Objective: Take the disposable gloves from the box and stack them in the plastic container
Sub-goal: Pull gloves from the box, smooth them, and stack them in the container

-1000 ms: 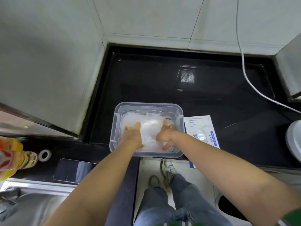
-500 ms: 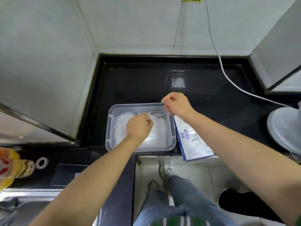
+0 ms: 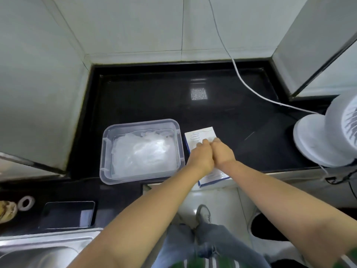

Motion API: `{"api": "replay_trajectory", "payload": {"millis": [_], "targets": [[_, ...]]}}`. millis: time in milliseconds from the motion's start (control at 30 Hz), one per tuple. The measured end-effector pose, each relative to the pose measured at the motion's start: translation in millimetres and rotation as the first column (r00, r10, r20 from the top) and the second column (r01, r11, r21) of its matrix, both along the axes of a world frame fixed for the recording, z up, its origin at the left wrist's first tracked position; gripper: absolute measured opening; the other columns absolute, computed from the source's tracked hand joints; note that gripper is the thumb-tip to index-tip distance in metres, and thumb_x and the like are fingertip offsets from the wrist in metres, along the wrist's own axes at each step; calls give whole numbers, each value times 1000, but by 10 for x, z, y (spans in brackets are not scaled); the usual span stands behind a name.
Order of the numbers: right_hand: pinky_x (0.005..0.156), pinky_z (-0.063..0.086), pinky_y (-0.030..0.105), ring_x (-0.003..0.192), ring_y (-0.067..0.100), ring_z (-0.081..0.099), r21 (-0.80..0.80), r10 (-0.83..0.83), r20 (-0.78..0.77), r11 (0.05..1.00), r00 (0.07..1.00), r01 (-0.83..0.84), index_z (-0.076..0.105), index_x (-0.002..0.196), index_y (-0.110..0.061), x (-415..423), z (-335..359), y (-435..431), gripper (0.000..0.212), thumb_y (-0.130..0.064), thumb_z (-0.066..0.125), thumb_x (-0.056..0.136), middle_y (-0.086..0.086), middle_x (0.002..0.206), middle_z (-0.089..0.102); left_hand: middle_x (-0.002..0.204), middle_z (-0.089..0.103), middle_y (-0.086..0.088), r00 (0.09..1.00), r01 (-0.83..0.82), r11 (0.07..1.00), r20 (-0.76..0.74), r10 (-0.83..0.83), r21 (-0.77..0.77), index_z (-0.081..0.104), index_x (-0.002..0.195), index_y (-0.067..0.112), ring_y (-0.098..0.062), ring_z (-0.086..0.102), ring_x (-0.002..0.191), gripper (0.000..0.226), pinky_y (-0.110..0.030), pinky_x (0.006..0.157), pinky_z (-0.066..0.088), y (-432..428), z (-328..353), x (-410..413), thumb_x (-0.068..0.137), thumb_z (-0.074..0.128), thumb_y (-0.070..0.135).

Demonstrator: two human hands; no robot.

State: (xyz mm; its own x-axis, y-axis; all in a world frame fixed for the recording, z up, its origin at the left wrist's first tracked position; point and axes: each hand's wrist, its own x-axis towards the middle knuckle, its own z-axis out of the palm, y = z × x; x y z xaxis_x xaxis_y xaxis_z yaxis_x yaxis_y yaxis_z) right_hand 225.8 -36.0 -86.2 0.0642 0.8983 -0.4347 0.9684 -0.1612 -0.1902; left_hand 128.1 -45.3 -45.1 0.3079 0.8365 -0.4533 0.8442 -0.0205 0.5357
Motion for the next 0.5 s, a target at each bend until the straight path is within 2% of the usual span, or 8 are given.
{"api": "replay_trajectory", "payload": {"millis": [67, 133, 233, 267, 333, 367, 500], "targets": [[69, 45, 33, 87, 28, 62, 49, -24, -20, 998, 1000, 25, 68, 107, -11, 30, -12, -6, 21, -9, 53, 92, 9, 116, 57, 129, 45, -16, 999, -36, 997, -30, 34, -71, 34, 135, 8, -37, 53, 114, 43, -39, 87, 44, -19, -154, 25, 95, 50, 11], [65, 39, 28, 81, 26, 59, 60, -63, -54, 996, 997, 66, 73, 96, -15, 79, -36, 0, 19, -12, 56, 88, 5, 108, 59, 132, 42, -15, 995, -86, 990, -58, 80, -114, 30, 138, 11, -37, 54, 114, 53, -40, 91, 47, -25, -293, 2, 92, 57, 13], [64, 46, 29, 81, 24, 61, 37, -93, -183, 994, 979, 102, 73, 82, -13, 154, -58, 47, 22, -8, 53, 88, 1, 99, 54, 133, 42, -14, 992, -111, 988, -71, 103, -111, 32, 137, 11, -37, 57, 111, 65, -42, 91, 49, -44, -420, -12, 86, 72, 17], [70, 50, 31, 82, 22, 60, 36, -98, -267, 993, 959, 112, 74, 82, -11, 194, -47, 58, 22, -6, 53, 88, -1, 96, 54, 132, 43, -13, 993, -107, 990, -64, 101, -97, 34, 134, 10, -36, 58, 110, 65, -43, 91, 49, -46, -442, 3, 84, 74, 17], [83, 51, 30, 87, 17, 60, 46, -75, -431, 993, 899, 105, 75, 85, -9, 254, -23, 62, 22, -4, 54, 90, -8, 87, 54, 131, 45, -13, 992, -117, 990, -44, 114, -76, 36, 131, 10, -35, 58, 109, 63, -43, 90, 49, -35, -462, -1, 83, 76, 17], [84, 49, 28, 87, 15, 58, 46, -79, -511, 992, 856, 119, 74, 86, -10, 287, 0, 58, 22, -3, 54, 91, -10, 86, 56, 131, 46, -12, 992, -121, 990, -39, 119, -69, 36, 131, 11, -35, 58, 110, 64, -42, 91, 49, -21, -469, 4, 82, 77, 17], [69, 44, 11, 81, 6, 55, 33, -173, -735, 957, 656, 290, 61, 88, -18, 334, 86, 80, 18, -10, 51, 99, -7, 92, 62, 136, 45, -10, 992, -125, 990, -34, 123, -64, 33, 139, 13, -33, 57, 114, 75, -40, 94, 49, -12, -477, -9, 80, 79, 19]]}}
